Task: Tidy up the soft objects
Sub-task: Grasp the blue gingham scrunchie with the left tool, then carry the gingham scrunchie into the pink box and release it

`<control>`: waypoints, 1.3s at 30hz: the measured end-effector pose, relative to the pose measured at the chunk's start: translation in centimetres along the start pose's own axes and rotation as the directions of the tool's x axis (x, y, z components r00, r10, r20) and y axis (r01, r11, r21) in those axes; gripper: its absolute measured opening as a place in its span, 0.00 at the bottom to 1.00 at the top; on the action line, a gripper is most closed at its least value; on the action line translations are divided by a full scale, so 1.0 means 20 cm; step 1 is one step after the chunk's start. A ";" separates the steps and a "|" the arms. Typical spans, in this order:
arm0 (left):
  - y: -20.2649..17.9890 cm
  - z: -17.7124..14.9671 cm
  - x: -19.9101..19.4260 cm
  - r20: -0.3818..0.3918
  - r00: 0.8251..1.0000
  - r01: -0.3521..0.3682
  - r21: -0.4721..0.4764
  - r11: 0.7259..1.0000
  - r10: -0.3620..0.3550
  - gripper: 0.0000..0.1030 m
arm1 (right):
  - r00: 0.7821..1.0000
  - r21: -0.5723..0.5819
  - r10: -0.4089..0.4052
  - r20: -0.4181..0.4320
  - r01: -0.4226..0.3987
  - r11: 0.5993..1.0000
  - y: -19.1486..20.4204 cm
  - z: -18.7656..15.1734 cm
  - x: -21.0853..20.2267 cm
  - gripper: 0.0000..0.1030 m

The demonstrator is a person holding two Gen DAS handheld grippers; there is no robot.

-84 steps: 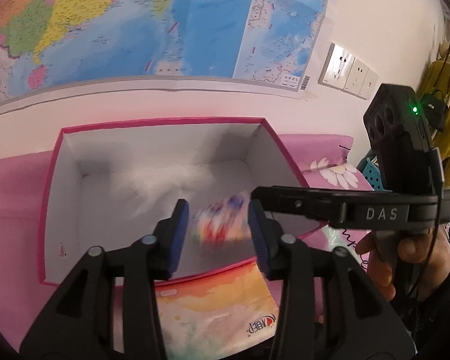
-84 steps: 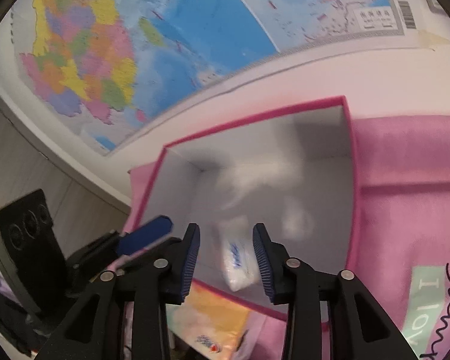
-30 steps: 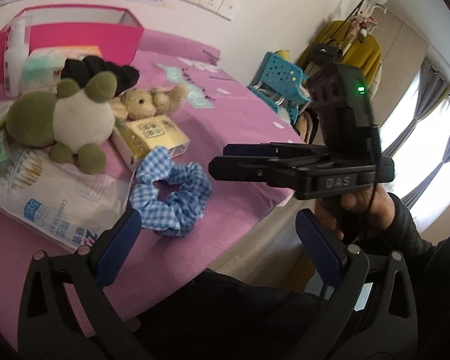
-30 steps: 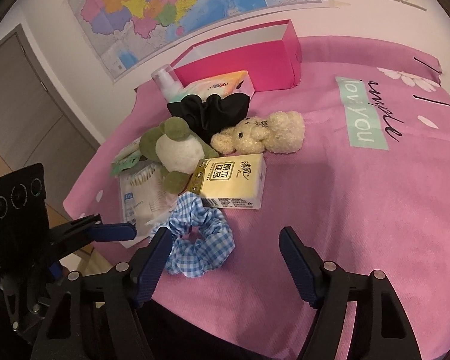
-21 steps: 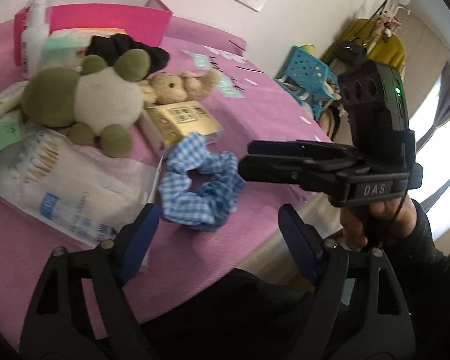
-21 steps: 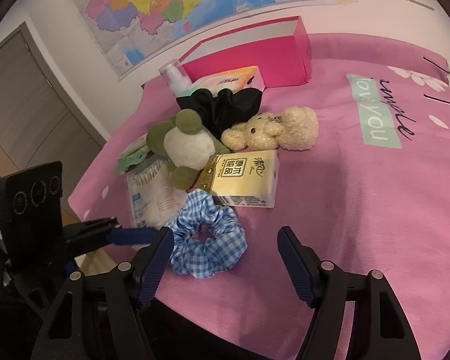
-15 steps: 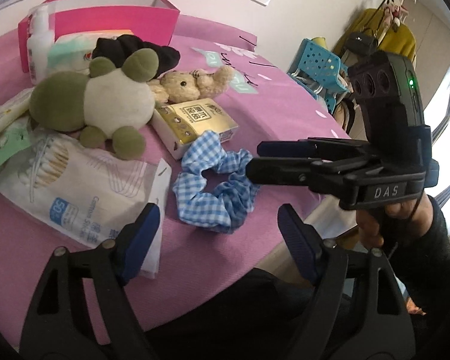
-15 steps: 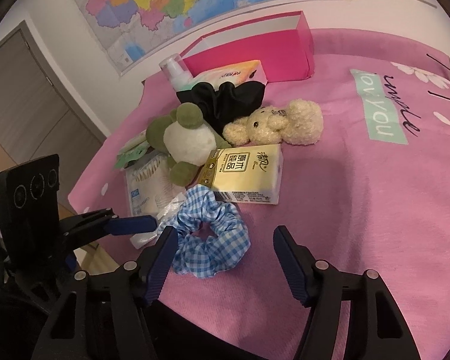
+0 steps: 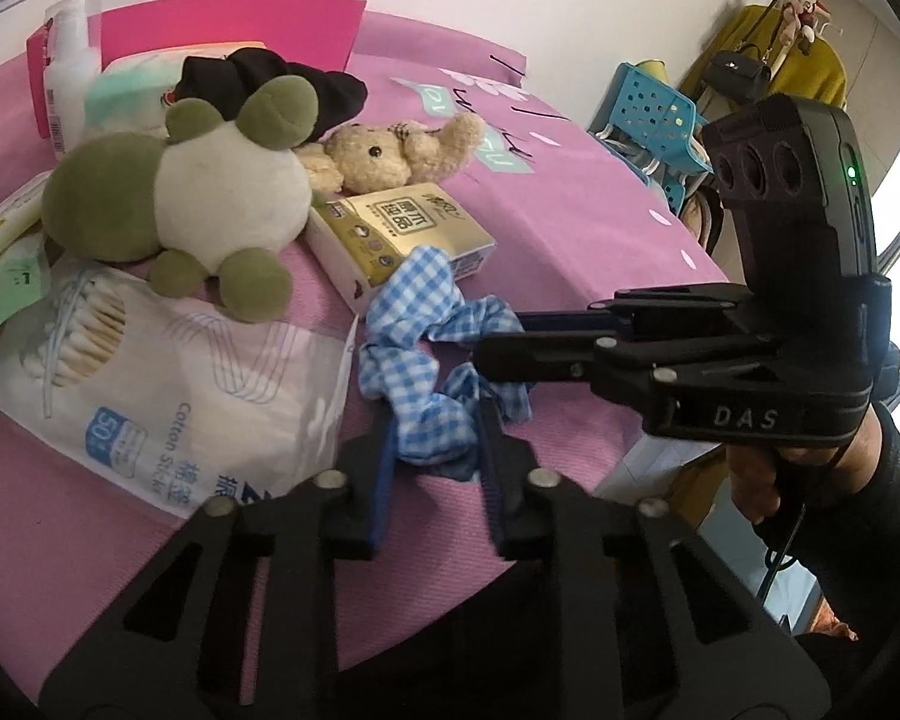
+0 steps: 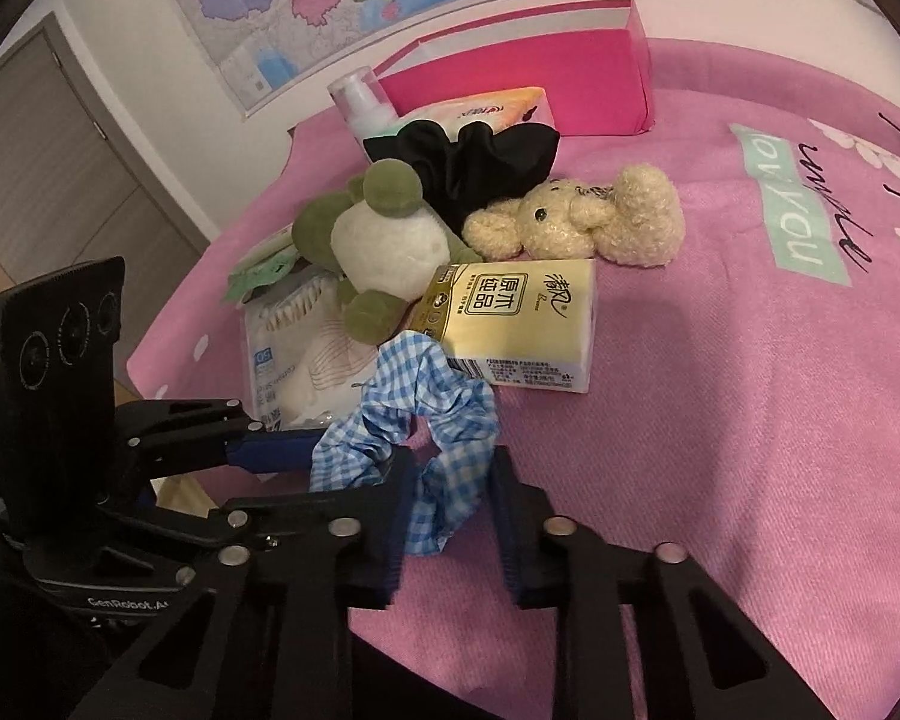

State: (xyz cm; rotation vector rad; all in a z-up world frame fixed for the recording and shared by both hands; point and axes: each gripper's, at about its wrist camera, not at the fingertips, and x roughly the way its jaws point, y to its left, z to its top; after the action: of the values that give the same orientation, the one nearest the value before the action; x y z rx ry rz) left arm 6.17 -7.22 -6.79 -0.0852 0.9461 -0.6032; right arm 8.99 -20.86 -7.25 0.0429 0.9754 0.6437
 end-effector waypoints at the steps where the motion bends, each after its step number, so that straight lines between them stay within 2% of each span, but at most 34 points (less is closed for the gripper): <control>1: 0.00 0.00 0.00 0.000 1.000 0.001 0.002 1.000 -0.001 0.22 | 1.000 0.002 0.001 0.001 -0.001 1.000 0.00 0.00 0.00 0.13; 6: -0.03 0.02 -0.04 0.018 1.000 0.006 0.023 1.000 -0.006 0.19 | 1.000 0.001 0.006 0.018 -0.006 1.000 -0.01 0.00 -0.03 0.09; 10: -0.04 0.05 -0.11 0.063 0.998 0.001 0.038 0.999 -0.003 0.19 | 0.998 -0.008 0.019 0.056 -0.018 1.000 0.00 0.03 -0.09 0.09; 18: -0.02 0.25 -0.26 0.175 0.984 -0.043 0.073 0.996 0.030 0.19 | 0.988 -0.052 0.040 0.151 -0.032 0.998 0.04 0.17 -0.22 0.09; 29: 0.07 0.63 -0.35 0.284 0.956 -0.113 0.106 0.988 0.079 0.19 | 0.967 -0.132 0.036 0.251 -0.003 0.991 0.09 0.54 -0.28 0.09; 39: 0.24 1.04 -0.32 0.342 0.929 -0.181 0.096 0.979 0.139 0.19 | 0.962 -0.136 -0.004 0.272 0.042 0.990 0.00 1.04 -0.21 0.09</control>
State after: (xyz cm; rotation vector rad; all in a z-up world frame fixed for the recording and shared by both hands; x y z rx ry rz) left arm 21.73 -3.84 8.83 0.0038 0.5764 -0.4764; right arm 23.57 -17.93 7.82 -0.0055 0.6630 0.6645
